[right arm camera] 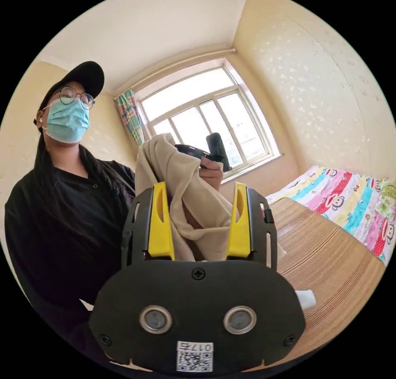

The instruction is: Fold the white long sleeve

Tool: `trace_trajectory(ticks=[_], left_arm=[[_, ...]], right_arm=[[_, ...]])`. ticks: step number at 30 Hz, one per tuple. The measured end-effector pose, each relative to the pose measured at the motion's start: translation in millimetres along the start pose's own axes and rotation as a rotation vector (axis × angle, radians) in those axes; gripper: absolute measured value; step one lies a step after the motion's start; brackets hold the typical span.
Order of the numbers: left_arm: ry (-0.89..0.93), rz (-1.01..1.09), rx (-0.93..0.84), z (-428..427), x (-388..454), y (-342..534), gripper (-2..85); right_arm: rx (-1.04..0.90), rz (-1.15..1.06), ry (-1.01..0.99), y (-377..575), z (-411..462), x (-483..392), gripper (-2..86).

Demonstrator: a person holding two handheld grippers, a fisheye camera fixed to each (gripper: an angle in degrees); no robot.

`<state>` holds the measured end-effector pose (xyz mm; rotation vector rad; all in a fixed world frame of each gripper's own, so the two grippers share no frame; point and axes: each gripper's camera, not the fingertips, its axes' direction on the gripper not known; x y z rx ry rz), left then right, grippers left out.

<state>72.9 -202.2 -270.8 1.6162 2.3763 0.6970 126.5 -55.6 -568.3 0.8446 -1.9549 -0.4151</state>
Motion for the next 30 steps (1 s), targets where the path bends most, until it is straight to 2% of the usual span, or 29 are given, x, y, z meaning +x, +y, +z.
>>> trace_trajectory(ticks=[2,3,4,5,8,10,12,14,18,20,26,29,30], left_arm=[[-0.024,-0.051,-0.039,16,-1,7,6.2],[-0.035,-0.083,-0.063,22,0,10,6.4],[-0.052,-0.104,-0.073,23,2,11,6.6],[-0.141,-0.166,-0.097,23,9,13,7.0],[-0.53,-0.443,-0.103,3,31,24,10.8],[-0.661,-0.533,-0.056,-5,54,31,13.1],[-0.807,-0.605,0.035,-4,79,35,14.0],[-0.929,-0.659,0.049,14,81,32,15.2],[-0.981,-0.648,-0.134,116,31,7,20.0],[-1.021,-0.646,-0.172,159,12,-1,20.6],[-1.307,-0.611,-0.103,239,-8,-17,19.1],[-1.416,-0.608,-0.168,268,-23,-23,15.7],[-1.391,-0.637,-0.201,277,-35,-21,14.1]], right_arm=[[0.004,0.091,-0.339,21,43,43,9.1],[0.015,0.113,-0.378,26,49,51,6.2],[0.079,0.137,-0.329,36,50,61,5.2],[0.158,0.147,-0.193,42,40,63,4.6],[0.224,0.133,0.167,34,5,53,3.8],[0.195,0.095,0.33,21,3,43,3.4],[0.173,0.02,0.377,9,12,33,3.3],[0.148,-0.038,0.397,-6,36,26,3.2],[0.034,-0.115,0.533,-34,91,22,3.2],[-0.006,-0.159,0.707,-45,123,19,3.3],[-0.022,-0.227,0.955,-59,160,9,3.5],[0.017,-0.27,1.083,-59,170,-1,3.6],[0.02,-0.275,1.093,-59,171,-1,3.7]])
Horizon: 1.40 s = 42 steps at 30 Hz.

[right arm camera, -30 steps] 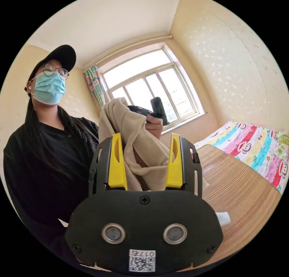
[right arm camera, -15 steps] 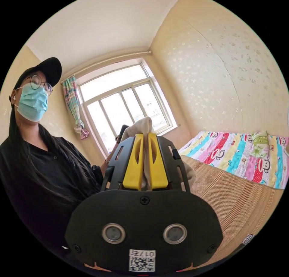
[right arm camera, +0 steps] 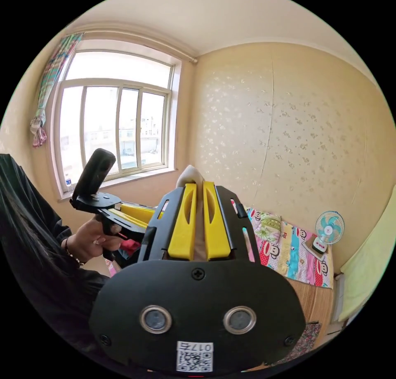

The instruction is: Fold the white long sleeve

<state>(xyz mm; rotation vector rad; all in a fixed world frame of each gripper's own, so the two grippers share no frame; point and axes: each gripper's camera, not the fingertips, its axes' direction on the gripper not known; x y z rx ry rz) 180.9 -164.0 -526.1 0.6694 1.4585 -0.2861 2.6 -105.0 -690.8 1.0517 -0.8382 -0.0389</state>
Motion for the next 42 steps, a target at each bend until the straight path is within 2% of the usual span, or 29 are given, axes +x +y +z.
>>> trace_trajectory(ticks=[2,4,6,9,13,17,19,20,21,23,25,27,31,34,35,37,39,42], left_arm=[[0.037,-0.011,-0.024,11,3,-3,9.5],[0.064,-0.011,0.037,1,-1,-4,2.1],[0.205,-0.005,0.141,-27,-15,-11,0.5],[0.387,-0.027,0.193,-50,-28,-29,-0.3],[0.384,-0.023,0.219,-72,-14,-50,-0.5],[0.445,0.123,0.257,-116,16,-73,-0.5],[0.447,0.167,0.258,-134,29,-84,-0.5],[0.421,0.182,0.252,-145,37,-91,-0.4],[0.384,0.194,0.244,-155,43,-98,-0.4],[0.343,0.216,0.232,-173,46,-105,-0.3],[0.333,0.256,0.197,-191,45,-109,-0.3],[0.322,0.293,0.127,-213,38,-108,-0.3],[0.326,0.315,-0.081,-223,23,-86,-0.3],[0.401,0.229,-0.23,-200,16,-53,-0.4],[0.478,0.166,-0.262,-191,13,-41,-0.4],[0.567,0.072,-0.253,-189,7,-33,-0.4],[0.63,0.016,-0.142,-213,-3,-54,-0.2],[0.568,0.062,-0.082,-239,-13,-120,0.1]], right_arm=[[-0.008,-0.004,0.024,-1,2,0,3.9],[0.0,0.027,0.044,5,0,12,4.3],[0.01,0.078,0.006,16,-7,35,4.9],[0.01,0.056,-0.177,46,-16,70,7.8],[0.07,0.231,-0.401,137,-32,109,12.2],[-0.081,0.453,-0.553,228,-14,127,16.1],[-0.092,0.455,-0.651,236,-5,118,16.4],[-0.07,0.4,-0.696,230,-3,110,13.4],[-0.072,0.368,-0.679,224,-3,107,10.5],[-0.137,0.371,-0.369,195,-4,117,4.3],[-0.129,0.415,-0.192,169,-16,141,3.3],[-0.025,0.43,-0.089,142,-43,164,2.8],[0.249,0.421,-0.099,92,-127,203,2.0],[0.314,0.371,-0.137,72,-164,206,1.9],[0.335,0.363,-0.164,68,-176,208,1.8],[0.411,0.368,-0.215,65,-198,215,1.9],[0.458,0.352,-0.233,52,-219,224,1.9],[0.399,0.289,-0.155,5,-228,244,2.0]])
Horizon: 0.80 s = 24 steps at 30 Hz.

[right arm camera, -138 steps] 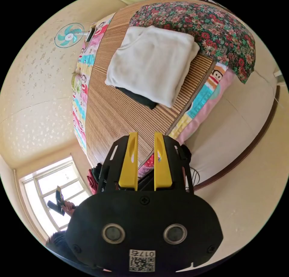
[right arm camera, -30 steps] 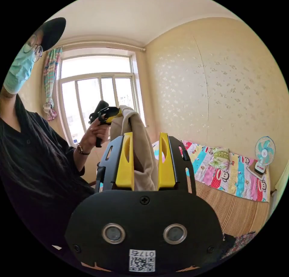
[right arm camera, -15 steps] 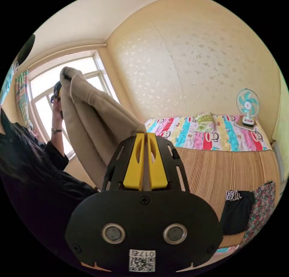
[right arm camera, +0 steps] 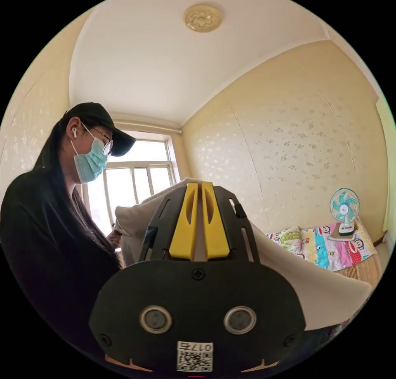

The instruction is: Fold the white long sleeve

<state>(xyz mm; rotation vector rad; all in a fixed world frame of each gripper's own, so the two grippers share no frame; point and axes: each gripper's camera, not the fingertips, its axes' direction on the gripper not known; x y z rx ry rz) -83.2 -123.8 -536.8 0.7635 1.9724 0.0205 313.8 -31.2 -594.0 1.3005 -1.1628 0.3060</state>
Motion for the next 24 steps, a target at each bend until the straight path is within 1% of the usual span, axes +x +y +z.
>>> trace_trajectory(ticks=[1,2,3,4,5,6,7,8,9,10,11,12,13,15,16,18,20,21,23,24], left_arm=[[-0.033,0.002,-0.006,-5,-3,-16,0.2],[-0.106,-0.005,-0.032,-13,-18,-49,0.3],[-0.175,-0.034,-0.073,-17,-45,-81,0.4],[-0.204,-0.063,-0.095,-17,-65,-97,0.6],[-0.238,-0.151,-0.133,-16,-113,-124,0.8],[-0.264,-0.256,-0.165,-11,-173,-146,1.1],[-0.282,-0.314,-0.177,-7,-206,-154,1.3],[-0.329,-0.404,-0.199,2,-271,-166,1.7],[-0.39,-0.473,-0.209,12,-334,-170,2.3],[-0.418,-0.53,-0.204,16,-368,-167,2.6],[-0.457,-0.661,-0.176,21,-429,-152,3.4],[-0.476,-0.769,-0.133,26,-476,-128,4.3],[-0.484,-0.829,-0.11,28,-494,-112,4.5],[-0.509,-0.986,-0.043,41,-526,-47,6.3],[-0.532,-1.007,-0.047,45,-527,-30,7.0],[-0.721,-1.078,-0.171,61,-514,33,8.5],[-0.848,-1.134,-0.276,67,-499,80,10.2],[-0.888,-1.187,-0.337,68,-491,111,11.9],[-0.876,-1.287,-0.429,71,-483,152,12.7],[-0.838,-1.346,-0.492,75,-481,174,11.7]], right_arm=[[-0.064,-0.032,0.054,-19,18,8,2.0],[-0.15,-0.044,0.119,-34,43,25,2.0],[-0.206,-0.037,0.151,-39,60,37,2.0],[-0.339,-0.007,0.215,-43,100,70,2.1],[-0.471,0.011,0.266,-35,143,109,2.2],[-0.538,0.012,0.282,-27,166,130,2.3],[-0.654,0.037,0.317,-2,212,176,2.5],[-0.764,0.09,0.354,33,257,226,2.7],[-0.81,0.121,0.37,53,277,250,3.0],[-0.879,0.182,0.391,97,312,294,3.5],[-0.953,0.258,0.398,144,338,332,4.2],[-0.997,0.316,0.404,167,347,349,4.6],[-1.072,0.426,0.4,208,356,374,5.7],[-1.096,0.528,0.386,257,346,386,7.4],[-1.114,0.569,0.381,286,331,384,8.2],[-1.197,0.572,0.411,327,302,375,9.3],[-1.36,0.54,0.546,379,256,363,10.8],[-1.407,0.543,0.577,392,244,361,11.1],[-1.616,0.594,0.615,441,200,354,10.6],[-1.674,0.607,0.611,452,191,352,9.9]])
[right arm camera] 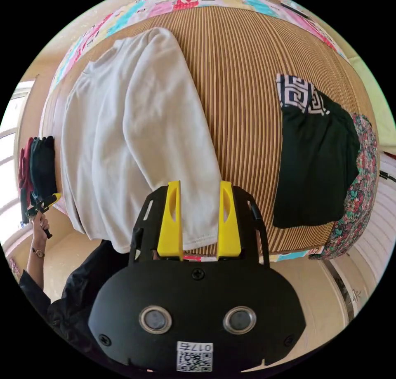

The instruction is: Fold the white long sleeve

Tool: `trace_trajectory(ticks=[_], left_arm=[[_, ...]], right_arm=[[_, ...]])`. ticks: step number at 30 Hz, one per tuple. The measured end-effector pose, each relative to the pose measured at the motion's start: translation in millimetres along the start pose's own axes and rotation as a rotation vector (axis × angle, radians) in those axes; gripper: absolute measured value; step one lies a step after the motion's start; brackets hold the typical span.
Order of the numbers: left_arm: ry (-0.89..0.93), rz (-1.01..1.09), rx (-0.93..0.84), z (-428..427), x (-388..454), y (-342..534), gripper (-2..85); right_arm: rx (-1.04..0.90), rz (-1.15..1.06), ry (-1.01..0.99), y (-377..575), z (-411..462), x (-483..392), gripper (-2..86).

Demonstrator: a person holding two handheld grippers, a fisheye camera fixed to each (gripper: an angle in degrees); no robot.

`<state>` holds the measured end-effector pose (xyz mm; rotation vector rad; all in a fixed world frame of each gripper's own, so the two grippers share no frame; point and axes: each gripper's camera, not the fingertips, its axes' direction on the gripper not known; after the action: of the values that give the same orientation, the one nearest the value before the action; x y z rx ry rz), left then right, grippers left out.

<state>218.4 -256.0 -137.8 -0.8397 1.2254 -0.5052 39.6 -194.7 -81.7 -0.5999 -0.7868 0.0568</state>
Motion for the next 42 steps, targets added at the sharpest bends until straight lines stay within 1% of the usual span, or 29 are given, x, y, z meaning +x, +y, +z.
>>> trace_trajectory(ticks=[1,2,4,5,6,7,9,10,11,12,13,15,17,18,20,22,23,24,26,27,29,31,33,34,35,36,39,41,42], left_arm=[[-0.002,0.004,-0.026,5,-4,3,11.2],[-0.019,0.027,-0.034,2,-8,6,7.1],[0.012,0.074,-0.075,-20,-16,-2,4.2],[-0.006,0.062,-0.041,-52,-27,-8,3.6],[-0.043,0.018,0.069,-97,-45,-10,3.3],[-0.057,-0.01,0.129,-121,-54,-10,3.4],[-0.054,-0.174,0.384,-215,-100,2,4.5],[-0.036,-0.211,0.444,-234,-110,7,4.9],[0.008,-0.264,0.552,-265,-125,18,6.0],[0.042,-0.291,0.63,-285,-132,28,7.7],[0.059,-0.283,0.649,-290,-131,30,8.8],[0.121,-0.167,0.587,-282,-111,18,11.2],[0.193,-0.042,0.48,-249,-82,1,11.3],[0.235,0.052,0.384,-222,-57,-11,11.2],[0.233,0.177,0.249,-181,-22,-25,10.9],[0.16,0.247,0.137,-145,3,-30,10.2],[0.101,0.276,0.048,-121,12,-30,8.9],[0.044,0.286,0.024,-110,11,-23,6.9],[0.041,0.24,0.018,-117,-3,-12,4.4],[0.072,0.193,-0.044,-122,-18,-10,4.1],[0.13,0.146,-0.116,-127,-42,-4,4.2],[0.218,0.068,-0.051,-148,-84,6,4.6],[0.42,-0.169,0.163,-191,-174,17,6.6],[0.489,-0.241,0.224,-200,-200,20,7.7],[0.629,-0.366,0.359,-217,-253,26,9.9],[0.716,-0.476,0.5,-232,-301,32,10.8],[0.744,-0.629,0.744,-263,-391,31,12.6],[0.74,-0.614,0.822,-271,-426,18,13.5],[0.743,-0.601,0.805,-267,-443,4,13.5]], right_arm=[[0.001,-0.025,-0.031,14,3,6,8.0],[0.01,-0.056,-0.036,23,-10,10,5.5],[0.004,-0.071,0.039,26,-45,20,3.9],[0.064,-0.081,0.098,29,-83,30,3.5],[0.1,-0.081,0.133,31,-104,37,3.4],[0.177,-0.057,0.206,35,-147,56,3.4],[0.305,0.058,0.338,42,-211,92,3.7],[0.392,0.175,0.404,51,-250,117,4.4],[0.473,0.294,0.418,62,-281,139,5.3],[0.51,0.326,0.401,68,-293,146,6.3],[0.565,0.335,0.323,77,-307,154,8.4],[0.559,0.251,0.143,78,-300,150,10.4],[0.412,0.09,-0.058,64,-253,124,11.0],[0.373,0.048,-0.09,62,-238,114,11.0],[0.246,-0.1,-0.167,62,-184,73,10.5],[0.122,-0.183,-0.163,68,-148,49,9.3],[0.02,-0.23,-0.092,78,-123,37,8.7],[-0.029,-0.251,-0.039,86,-111,34,8.3],[0.011,-0.322,0.117,133,-106,33,7.4],[-0.002,-0.315,0.141,141,-106,36,7.3],[-0.11,-0.284,0.13,169,-109,53,7.1],[-0.134,-0.229,0.083,185,-122,70,7.3],[-0.149,-0.15,0.047,198,-137,90,7.6],[-0.151,-0.108,0.008,205,-148,103,7.8],[-0.148,-0.073,-0.03,212,-158,114,7.9],[-0.149,-0.056,-0.04,215,-163,118,8.0],[-0.181,-0.002,-0.035,224,-179,135,8.1],[-0.195,0.012,-0.032,227,-194,139,8.1],[-0.197,0.014,-0.035,227,-198,139,8.1]])
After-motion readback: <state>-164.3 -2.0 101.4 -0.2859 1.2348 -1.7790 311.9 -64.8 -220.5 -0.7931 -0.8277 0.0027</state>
